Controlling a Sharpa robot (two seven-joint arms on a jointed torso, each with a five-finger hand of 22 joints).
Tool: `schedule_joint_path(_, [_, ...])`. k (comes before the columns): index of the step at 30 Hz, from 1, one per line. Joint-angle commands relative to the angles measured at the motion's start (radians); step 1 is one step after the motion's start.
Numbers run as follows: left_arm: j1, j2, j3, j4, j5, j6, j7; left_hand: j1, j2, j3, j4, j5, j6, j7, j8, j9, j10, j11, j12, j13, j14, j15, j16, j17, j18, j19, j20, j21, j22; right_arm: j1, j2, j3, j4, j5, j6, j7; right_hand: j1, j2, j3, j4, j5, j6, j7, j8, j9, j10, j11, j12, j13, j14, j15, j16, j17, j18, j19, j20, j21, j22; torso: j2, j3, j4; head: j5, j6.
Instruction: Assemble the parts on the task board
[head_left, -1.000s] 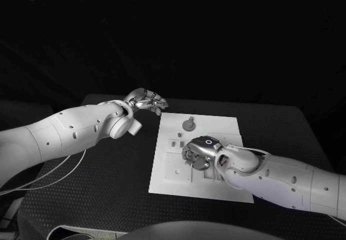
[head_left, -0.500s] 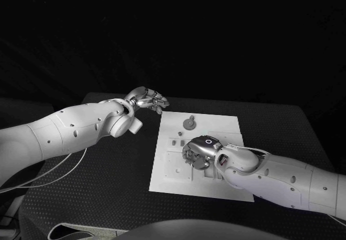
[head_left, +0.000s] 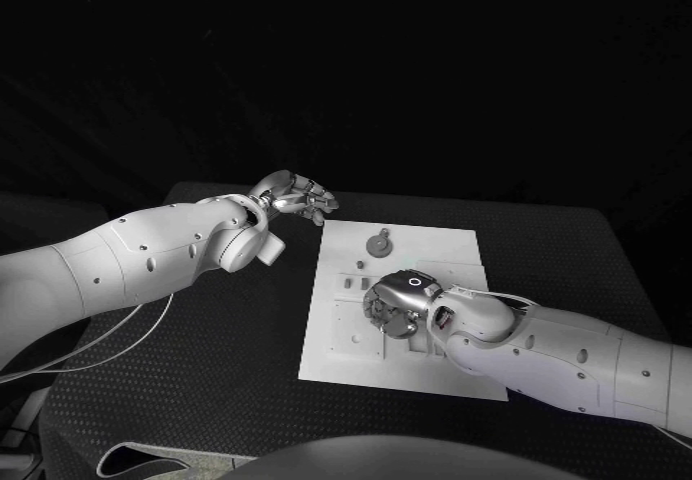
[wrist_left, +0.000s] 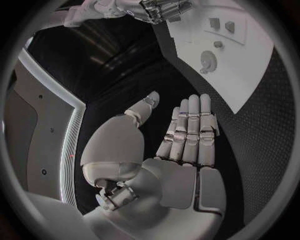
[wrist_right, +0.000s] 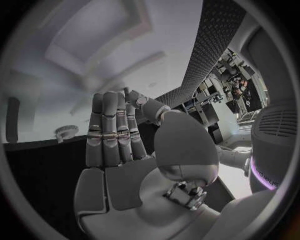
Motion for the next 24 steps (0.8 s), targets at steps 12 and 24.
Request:
schedule_joint_path(12, [0.001,0.000,0.001,0.006,0.008,0.014,0.010,-0.006,0.000,-0.004,0.002,0.001,0.003,0.002,0.003,-0.002,-0.004,-0.003,0.000,-0.002,0.005,0.005,-0.006,0.005,0.017,0.006,0.004,-0.005,-0.001,-0.006,0.004,-0.019,0.012,-0.001,0.095,-0.006,-0.003,0.008,0.005,-0.001,0.003,0.003,-0.001,0.002,-0.001,0.004,0.001,-0.009,0.002,-0.003,-0.008,0.005,-0.002,0.013,-0.001,0.001,0.003,0.022,-0.001,0.0003,-0.0003,0.000,-0.007])
schedule_joint_path(24, [0.001,-0.001,0.001,0.005,0.008,0.021,0.005,-0.007,-0.001,-0.004,0.003,0.001,0.002,0.002,0.002,-0.003,-0.005,-0.002,0.000,-0.003,0.005,0.005,-0.009,0.008,0.016,0.006,0.005,-0.006,-0.001,-0.005,0.000,-0.019,0.001,0.057,0.027,-0.007,-0.038,-0.051,-0.009,0.019,0.003,-0.114,0.049,-0.065,-0.014,-0.102,0.040,-0.058,-0.012,-0.038,0.027,0.005,-0.008,0.012,-0.030,0.013,-0.001,0.025,0.000,0.0009,-0.0006,-0.001,-0.005])
